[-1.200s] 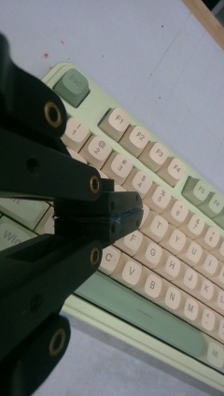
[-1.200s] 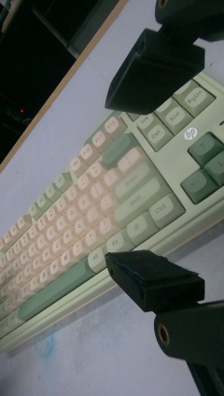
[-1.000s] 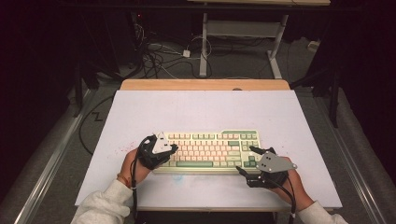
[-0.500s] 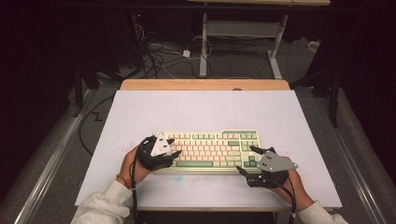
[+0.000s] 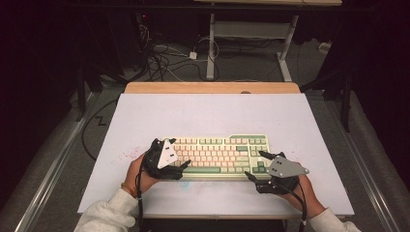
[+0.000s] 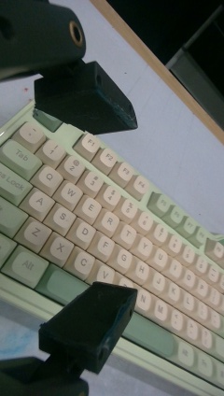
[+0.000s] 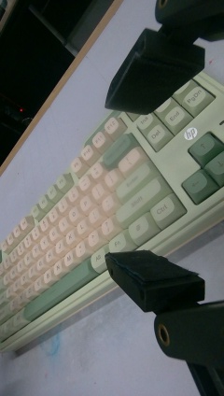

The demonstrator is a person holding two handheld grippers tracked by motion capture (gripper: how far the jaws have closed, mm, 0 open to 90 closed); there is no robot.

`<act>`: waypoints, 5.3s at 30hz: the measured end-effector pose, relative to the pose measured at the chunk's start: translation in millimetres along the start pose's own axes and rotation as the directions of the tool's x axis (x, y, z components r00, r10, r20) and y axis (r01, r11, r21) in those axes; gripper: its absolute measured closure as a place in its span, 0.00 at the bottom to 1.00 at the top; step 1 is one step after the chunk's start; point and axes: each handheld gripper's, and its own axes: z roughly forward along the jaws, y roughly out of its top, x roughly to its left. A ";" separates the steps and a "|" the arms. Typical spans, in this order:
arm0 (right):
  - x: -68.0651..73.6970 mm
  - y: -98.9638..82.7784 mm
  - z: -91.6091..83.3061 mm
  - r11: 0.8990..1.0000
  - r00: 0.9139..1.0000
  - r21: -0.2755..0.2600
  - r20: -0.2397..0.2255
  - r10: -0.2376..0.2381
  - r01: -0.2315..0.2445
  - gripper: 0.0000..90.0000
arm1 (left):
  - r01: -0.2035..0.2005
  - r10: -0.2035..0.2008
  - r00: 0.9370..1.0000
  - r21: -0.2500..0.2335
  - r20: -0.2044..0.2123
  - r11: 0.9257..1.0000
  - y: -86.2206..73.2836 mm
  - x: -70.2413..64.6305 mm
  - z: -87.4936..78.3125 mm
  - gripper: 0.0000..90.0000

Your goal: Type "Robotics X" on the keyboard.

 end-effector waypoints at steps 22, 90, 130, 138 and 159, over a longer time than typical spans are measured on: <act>-0.8 1.6 0.0 1.000 1.000 -0.009 -0.002 0.011 -0.011 0.26 | 0.010 -0.012 0.999 -0.055 -0.034 0.998 -4.8 -0.9 -17.9 0.18; -2.9 3.4 0.4 1.000 1.000 -0.012 -0.005 0.015 -0.015 0.32 | 0.032 -0.039 0.990 0.052 0.137 0.998 -8.7 -5.5 -5.1 0.97; -17.8 9.2 10.6 0.994 0.994 0.096 -0.090 0.055 -0.046 1.00 | 0.031 -0.030 0.999 0.008 -0.044 0.999 -19.2 -0.1 -21.0 0.19; -19.2 11.6 23.6 0.988 0.993 0.149 -0.100 0.057 -0.042 1.00 | 0.035 -0.034 0.998 0.017 -0.049 0.999 -21.8 0.7 -22.4 0.19; -11.9 7.4 50.4 0.969 0.992 0.248 -0.125 0.033 -0.001 1.00 | 0.029 -0.027 0.998 0.039 -0.049 0.999 -24.4 1.2 -22.5 0.19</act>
